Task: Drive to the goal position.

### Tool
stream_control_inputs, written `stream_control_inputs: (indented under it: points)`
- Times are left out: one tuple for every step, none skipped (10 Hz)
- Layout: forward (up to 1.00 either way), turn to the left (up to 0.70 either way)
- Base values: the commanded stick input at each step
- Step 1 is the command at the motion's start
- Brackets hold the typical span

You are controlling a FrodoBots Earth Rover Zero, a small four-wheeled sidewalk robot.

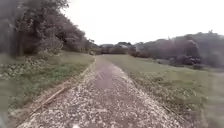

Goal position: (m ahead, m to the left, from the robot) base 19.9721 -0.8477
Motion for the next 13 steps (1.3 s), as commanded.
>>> stream_control_inputs:
  points:
    - [0.7, -0.01]
    - [0.7, -0.02]
    - [0.7, -0.28]
    - [0.7, -0.2]
    - [0.7, -0.12]
    - [0.7, -0.04]
    - [0.7, 0.0]
    - [0.7, 0.0]
    - [0.7, 0.0]
    - [0.7, 0.0]
    - [0.7, 0.0]
    - [0.7, 0.0]
    - [0.7, 0.0]
